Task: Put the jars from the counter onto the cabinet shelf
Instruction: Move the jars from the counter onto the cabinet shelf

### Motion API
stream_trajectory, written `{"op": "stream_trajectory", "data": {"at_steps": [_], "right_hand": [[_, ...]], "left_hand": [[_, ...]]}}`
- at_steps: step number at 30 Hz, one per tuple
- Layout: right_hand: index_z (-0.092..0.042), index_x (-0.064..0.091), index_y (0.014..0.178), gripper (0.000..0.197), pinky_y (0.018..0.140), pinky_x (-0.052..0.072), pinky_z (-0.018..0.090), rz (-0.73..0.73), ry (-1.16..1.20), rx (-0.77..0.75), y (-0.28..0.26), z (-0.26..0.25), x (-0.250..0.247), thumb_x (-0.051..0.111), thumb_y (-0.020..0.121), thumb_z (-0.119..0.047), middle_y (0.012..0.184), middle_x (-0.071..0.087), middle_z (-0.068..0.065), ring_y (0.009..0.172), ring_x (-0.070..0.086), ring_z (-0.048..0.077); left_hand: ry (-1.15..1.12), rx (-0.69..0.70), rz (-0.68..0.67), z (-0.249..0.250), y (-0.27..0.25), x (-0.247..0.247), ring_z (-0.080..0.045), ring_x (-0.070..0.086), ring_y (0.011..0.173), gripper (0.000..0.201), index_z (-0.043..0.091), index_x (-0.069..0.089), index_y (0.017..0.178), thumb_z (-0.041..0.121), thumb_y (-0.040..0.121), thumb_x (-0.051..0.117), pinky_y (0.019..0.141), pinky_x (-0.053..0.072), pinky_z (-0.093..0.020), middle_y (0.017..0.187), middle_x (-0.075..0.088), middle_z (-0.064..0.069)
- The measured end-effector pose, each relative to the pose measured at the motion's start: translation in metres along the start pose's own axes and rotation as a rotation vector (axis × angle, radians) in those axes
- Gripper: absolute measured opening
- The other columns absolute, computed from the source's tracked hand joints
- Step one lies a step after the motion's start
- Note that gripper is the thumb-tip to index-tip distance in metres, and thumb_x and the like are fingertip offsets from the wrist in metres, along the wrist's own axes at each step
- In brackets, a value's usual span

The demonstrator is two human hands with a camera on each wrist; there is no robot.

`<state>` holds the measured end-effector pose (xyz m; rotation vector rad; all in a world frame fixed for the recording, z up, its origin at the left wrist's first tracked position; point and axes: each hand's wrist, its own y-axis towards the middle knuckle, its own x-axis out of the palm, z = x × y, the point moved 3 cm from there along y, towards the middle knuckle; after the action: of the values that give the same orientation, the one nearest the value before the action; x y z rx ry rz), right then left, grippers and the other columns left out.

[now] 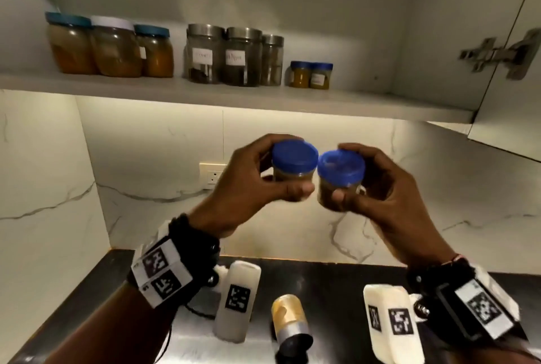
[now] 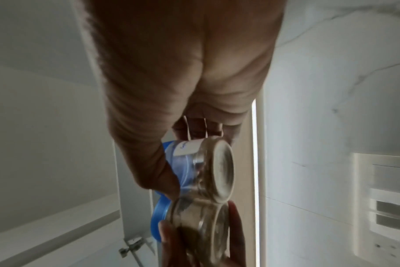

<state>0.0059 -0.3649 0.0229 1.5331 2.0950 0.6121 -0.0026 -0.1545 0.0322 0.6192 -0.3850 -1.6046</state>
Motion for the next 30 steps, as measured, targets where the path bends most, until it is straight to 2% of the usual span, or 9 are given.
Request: {"op": "stream_trajectory", "data": {"at_steps": [3,5,11,16,19,23,25,26,30], "right_hand": [[-0.015,0.055,0.137,0.071,0.104,0.050,0.048,-0.012,0.010,-0.052,0.025,-0.026,-0.011,0.086,0.073,-0.019,0.128,0.067,0.006,0.121,0.063,0.026],[-0.010,0.052,0.140,0.068,0.104,0.050,0.046,-0.012,0.023,-0.072,0.045,-0.041,-0.021,0.080,0.078,-0.013,0.132,0.065,0.010,0.124,0.062,0.027],[-0.003,0.055,0.136,0.054,0.100,0.054,0.046,-0.007,0.046,-0.045,0.115,-0.070,-0.041,0.073,0.085,-0.005,0.131,0.064,0.018,0.119,0.066,0.031],[-0.008,0.060,0.129,0.043,0.097,0.056,0.034,0.012,-0.031,0.037,0.160,-0.081,-0.046,0.072,0.087,-0.010,0.126,0.068,0.011,0.113,0.069,0.023],[-0.009,0.061,0.128,0.045,0.089,0.057,0.029,0.034,-0.108,0.088,0.179,-0.078,-0.049,0.075,0.086,-0.012,0.121,0.070,0.008,0.109,0.071,0.021],[-0.009,0.061,0.126,0.041,0.068,0.057,0.019,0.051,-0.249,0.209,0.196,-0.070,-0.051,0.073,0.088,-0.011,0.115,0.068,0.007,0.097,0.070,0.017],[-0.008,0.062,0.125,0.040,0.060,0.057,0.018,0.038,-0.309,0.273,0.204,-0.063,-0.054,0.075,0.087,-0.012,0.109,0.071,0.007,0.086,0.070,0.016],[-0.008,0.063,0.126,0.042,0.063,0.058,0.021,0.031,-0.330,0.306,0.208,-0.059,-0.055,0.075,0.087,-0.012,0.109,0.072,0.009,0.085,0.071,0.017],[-0.012,0.065,0.126,0.046,0.091,0.059,0.039,-0.023,-0.517,0.412,0.221,-0.042,-0.057,0.079,0.082,-0.020,0.111,0.075,0.012,0.096,0.074,0.026]], "left_hand": [[0.039,0.064,0.007,0.030,0.026,0.000,-0.010,0.065,0.114,0.065,0.014,0.057,0.131,0.009,0.072,0.084,0.100,0.053,-0.027,0.124,0.069,0.002],[0.040,0.092,0.017,0.048,0.043,-0.001,-0.009,0.064,0.116,0.064,0.015,0.055,0.133,0.010,0.075,0.081,0.099,0.053,-0.026,0.127,0.066,0.002],[0.061,0.073,0.013,0.092,0.097,-0.007,-0.017,0.066,0.111,0.055,0.011,0.054,0.133,0.011,0.083,0.076,0.084,0.060,-0.029,0.128,0.061,-0.004],[0.129,-0.026,0.094,0.103,0.135,-0.008,-0.016,0.069,0.100,0.049,0.013,0.060,0.125,0.014,0.080,0.080,0.074,0.061,-0.023,0.120,0.064,-0.004],[0.178,-0.080,0.101,0.098,0.154,-0.007,-0.015,0.070,0.096,0.047,0.012,0.060,0.124,0.014,0.081,0.080,0.071,0.061,-0.022,0.115,0.065,-0.003],[0.202,-0.164,0.134,0.085,0.179,-0.007,-0.018,0.071,0.088,0.049,0.009,0.060,0.122,0.009,0.078,0.082,0.059,0.059,-0.021,0.107,0.066,-0.006],[0.226,-0.223,0.137,0.075,0.193,-0.007,-0.024,0.074,0.089,0.050,0.007,0.061,0.118,0.008,0.074,0.085,0.064,0.062,-0.028,0.106,0.070,-0.011],[0.251,-0.254,0.135,0.070,0.199,-0.007,-0.027,0.075,0.090,0.051,0.007,0.062,0.117,0.007,0.073,0.087,0.071,0.063,-0.033,0.107,0.071,-0.014],[0.456,-0.356,0.047,0.055,0.217,-0.006,-0.031,0.073,0.101,0.048,0.002,0.064,0.117,0.005,0.073,0.085,0.090,0.059,-0.046,0.110,0.072,-0.017]]}}
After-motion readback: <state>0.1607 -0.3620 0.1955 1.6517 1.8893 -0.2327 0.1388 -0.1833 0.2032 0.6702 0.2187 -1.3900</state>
